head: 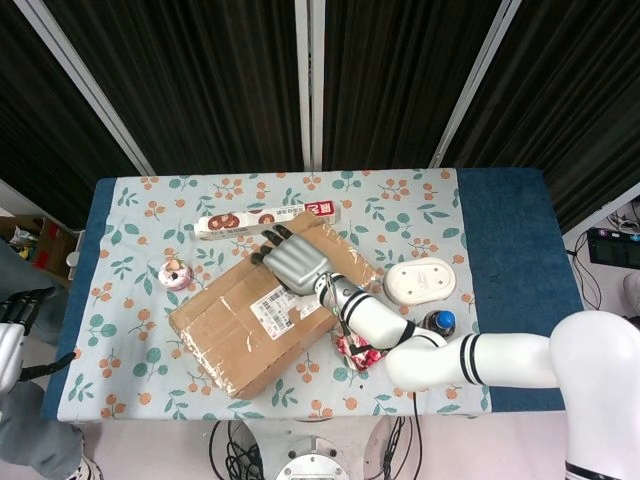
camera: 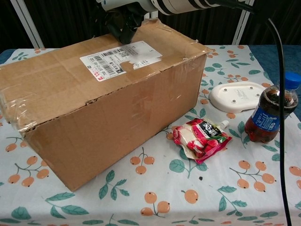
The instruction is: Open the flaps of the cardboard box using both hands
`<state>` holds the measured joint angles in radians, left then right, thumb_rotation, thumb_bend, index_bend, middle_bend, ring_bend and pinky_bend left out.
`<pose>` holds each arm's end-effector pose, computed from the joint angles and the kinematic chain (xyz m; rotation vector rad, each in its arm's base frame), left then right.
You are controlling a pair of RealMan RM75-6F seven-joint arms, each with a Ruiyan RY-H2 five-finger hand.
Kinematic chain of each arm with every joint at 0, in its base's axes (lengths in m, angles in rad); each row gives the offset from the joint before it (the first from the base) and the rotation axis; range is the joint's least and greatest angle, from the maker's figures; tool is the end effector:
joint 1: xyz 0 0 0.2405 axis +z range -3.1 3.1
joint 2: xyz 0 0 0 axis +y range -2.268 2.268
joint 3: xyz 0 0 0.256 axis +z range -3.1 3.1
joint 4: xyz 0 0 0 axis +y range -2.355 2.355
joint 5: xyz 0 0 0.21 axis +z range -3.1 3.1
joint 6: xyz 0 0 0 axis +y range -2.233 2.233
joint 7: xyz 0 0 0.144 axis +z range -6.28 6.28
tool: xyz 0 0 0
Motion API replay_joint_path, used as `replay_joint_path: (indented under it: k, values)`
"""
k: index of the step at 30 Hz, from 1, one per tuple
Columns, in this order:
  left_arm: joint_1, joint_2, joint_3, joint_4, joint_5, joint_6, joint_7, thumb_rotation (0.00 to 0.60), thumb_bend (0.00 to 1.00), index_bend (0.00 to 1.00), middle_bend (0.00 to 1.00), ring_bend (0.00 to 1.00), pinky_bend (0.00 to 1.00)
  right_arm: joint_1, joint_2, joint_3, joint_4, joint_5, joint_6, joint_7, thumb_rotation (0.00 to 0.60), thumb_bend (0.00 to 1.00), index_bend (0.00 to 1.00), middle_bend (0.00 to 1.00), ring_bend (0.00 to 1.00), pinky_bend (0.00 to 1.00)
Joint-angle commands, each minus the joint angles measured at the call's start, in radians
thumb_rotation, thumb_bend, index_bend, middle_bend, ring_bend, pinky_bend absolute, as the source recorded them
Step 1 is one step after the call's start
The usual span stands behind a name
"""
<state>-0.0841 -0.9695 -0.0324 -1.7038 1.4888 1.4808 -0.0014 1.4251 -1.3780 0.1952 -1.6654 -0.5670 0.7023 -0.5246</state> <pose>-0.3058 0.1764 0.1956 -1.4018 -0.8780 -0.8479 0.0591 -0.3702 -0.0056 2.2940 -0.7575 0.8829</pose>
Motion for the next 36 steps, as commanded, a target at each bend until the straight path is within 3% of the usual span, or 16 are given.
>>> replay_joint_path:
  k: [1, 11, 23, 36]
  values:
    - [-0.002, -0.001, -0.001, -0.002, 0.000, -0.002, 0.002, 0.513, 0.07, 0.14, 0.19, 0.15, 0.23, -0.015, 0.010, 0.006, -0.013, -0.029, 0.021, 0.026, 0.600, 0.82, 0.31, 0.33, 0.00, 0.00]
    - [-0.013, -0.008, -0.009, -0.010, -0.005, -0.015, 0.015, 0.515, 0.07, 0.14, 0.19, 0.15, 0.23, -0.074, 0.105, 0.036, -0.072, -0.105, 0.019, 0.132, 0.600, 0.83, 0.36, 0.41, 0.00, 0.00]
    - [-0.018, -0.009, -0.011, -0.031, -0.008, -0.021, 0.043, 0.513, 0.07, 0.14, 0.19, 0.15, 0.23, -0.216, 0.316, 0.025, -0.285, -0.289, 0.070, 0.218, 0.600, 0.80, 0.34, 0.43, 0.00, 0.00]
    - [-0.022, -0.009, -0.016, -0.053, -0.008, -0.018, 0.065, 0.513, 0.08, 0.15, 0.19, 0.15, 0.23, -0.513, 0.535, -0.012, -0.441, -0.766, 0.245, 0.483, 0.600, 0.79, 0.33, 0.46, 0.01, 0.00]
